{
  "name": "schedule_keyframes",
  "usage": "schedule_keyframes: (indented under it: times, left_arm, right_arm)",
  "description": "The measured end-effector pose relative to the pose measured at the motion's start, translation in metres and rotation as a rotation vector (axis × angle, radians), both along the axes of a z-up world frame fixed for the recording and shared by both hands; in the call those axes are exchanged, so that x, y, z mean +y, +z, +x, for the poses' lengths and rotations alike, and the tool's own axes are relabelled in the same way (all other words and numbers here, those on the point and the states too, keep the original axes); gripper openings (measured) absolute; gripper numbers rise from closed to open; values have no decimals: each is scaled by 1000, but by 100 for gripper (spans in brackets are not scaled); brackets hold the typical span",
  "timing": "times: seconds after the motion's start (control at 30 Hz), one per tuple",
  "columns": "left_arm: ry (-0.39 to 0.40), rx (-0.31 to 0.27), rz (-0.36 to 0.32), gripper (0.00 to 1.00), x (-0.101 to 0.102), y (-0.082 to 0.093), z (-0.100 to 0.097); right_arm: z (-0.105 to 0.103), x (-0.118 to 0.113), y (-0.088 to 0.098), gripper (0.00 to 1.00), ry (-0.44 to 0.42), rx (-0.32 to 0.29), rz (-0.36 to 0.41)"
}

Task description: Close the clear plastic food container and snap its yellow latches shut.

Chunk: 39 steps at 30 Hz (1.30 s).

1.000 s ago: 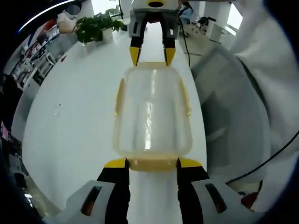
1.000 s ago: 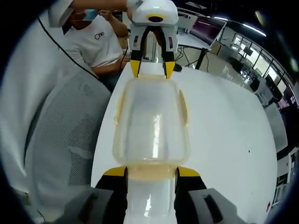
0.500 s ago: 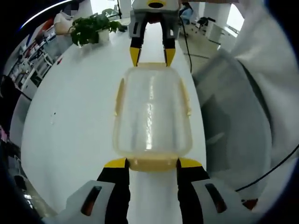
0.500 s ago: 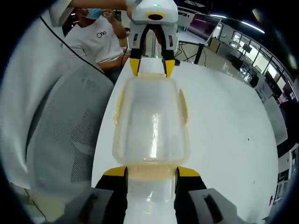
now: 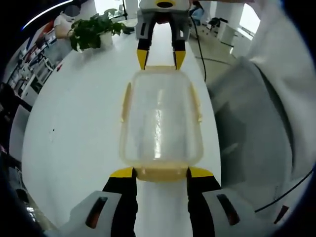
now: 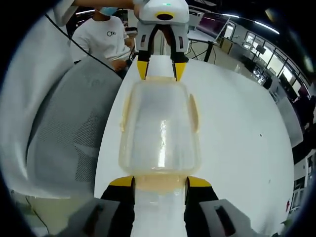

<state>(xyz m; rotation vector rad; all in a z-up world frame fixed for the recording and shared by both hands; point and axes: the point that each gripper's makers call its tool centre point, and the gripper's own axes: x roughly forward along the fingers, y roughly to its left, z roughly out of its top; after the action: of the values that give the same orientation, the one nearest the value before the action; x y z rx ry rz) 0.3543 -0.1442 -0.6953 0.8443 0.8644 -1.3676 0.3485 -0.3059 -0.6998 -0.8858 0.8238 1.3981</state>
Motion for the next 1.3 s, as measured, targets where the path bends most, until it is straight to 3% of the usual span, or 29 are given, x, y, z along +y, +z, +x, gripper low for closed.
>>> schedule_keyframes:
  times: [0.43,1.3]
  left_arm:
    - [-13,-13,19,37,-26,-14,1]
    - [-43,-2,69,37,-47,-40,9]
  right_arm:
    - [0,-25,-11,37,0,-1,-8]
    - [3,-47,-36,37,-20,20,-19]
